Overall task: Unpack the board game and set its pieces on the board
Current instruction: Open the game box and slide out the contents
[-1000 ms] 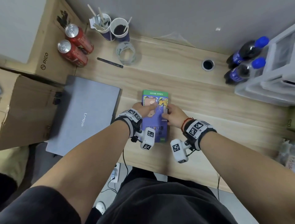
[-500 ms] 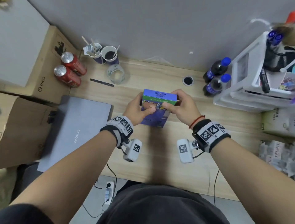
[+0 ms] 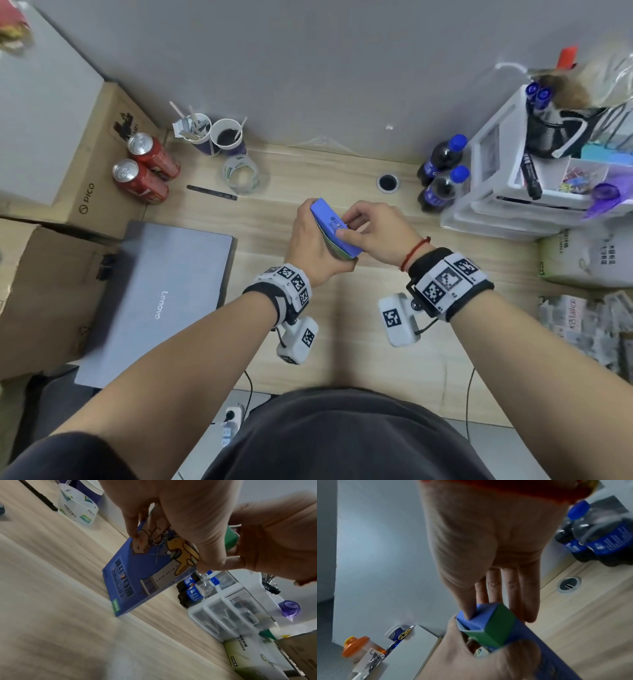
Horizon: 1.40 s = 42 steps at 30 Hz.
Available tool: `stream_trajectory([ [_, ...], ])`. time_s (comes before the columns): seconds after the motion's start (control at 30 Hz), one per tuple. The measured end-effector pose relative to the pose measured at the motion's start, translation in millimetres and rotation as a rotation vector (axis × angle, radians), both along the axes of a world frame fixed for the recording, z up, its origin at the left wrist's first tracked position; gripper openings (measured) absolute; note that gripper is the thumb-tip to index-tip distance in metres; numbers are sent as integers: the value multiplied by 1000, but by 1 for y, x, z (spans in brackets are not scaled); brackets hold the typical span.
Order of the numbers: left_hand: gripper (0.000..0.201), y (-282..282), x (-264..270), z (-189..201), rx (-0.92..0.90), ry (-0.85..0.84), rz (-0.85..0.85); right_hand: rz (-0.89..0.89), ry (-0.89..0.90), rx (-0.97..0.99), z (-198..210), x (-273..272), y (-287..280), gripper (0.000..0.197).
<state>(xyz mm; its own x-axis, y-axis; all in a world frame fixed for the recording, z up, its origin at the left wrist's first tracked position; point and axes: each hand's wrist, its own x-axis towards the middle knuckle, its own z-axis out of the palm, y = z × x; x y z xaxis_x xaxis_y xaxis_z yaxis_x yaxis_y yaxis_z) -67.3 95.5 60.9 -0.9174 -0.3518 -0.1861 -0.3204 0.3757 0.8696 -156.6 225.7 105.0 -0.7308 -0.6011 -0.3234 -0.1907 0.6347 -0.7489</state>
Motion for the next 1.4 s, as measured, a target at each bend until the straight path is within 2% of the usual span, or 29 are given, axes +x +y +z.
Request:
stream_trajectory([
  [0.13,101,-4,-2,5,-217,-6,-135,103,24,121,14,-7,-4,32],
  [0.27,104,-9,0,11,-386,-47,-317,129,113,242,10,-4,-8,27],
  [0.4,108,-11,0,11,-492,-91,-393,69,87,233,-4,7,-11,27],
  [0.67,128,-11,5,-1,-559,-91,-420,102,56,242,-16,8,-10,26],
  [0.87,115,-12,13,-22,-579,-83,-363,112,-33,198,-14,9,-2,28],
  [0.93,116,-12,14,-23,-599,-112,-407,76,-116,130,-14,11,2,35],
  [1.03,123,-16,15,-23,-579,-194,-480,38,-259,-37,-10,14,9,64],
  [1.07,124,-17,15,-23,-563,-219,-495,48,-282,-65,-8,15,11,66],
  [1.23,125,-20,17,-19,-563,-280,-528,35,-318,-63,-7,14,10,43],
  [1.4,125,-19,18,-18,-564,-289,-542,-2,-310,-63,-8,13,7,37],
])
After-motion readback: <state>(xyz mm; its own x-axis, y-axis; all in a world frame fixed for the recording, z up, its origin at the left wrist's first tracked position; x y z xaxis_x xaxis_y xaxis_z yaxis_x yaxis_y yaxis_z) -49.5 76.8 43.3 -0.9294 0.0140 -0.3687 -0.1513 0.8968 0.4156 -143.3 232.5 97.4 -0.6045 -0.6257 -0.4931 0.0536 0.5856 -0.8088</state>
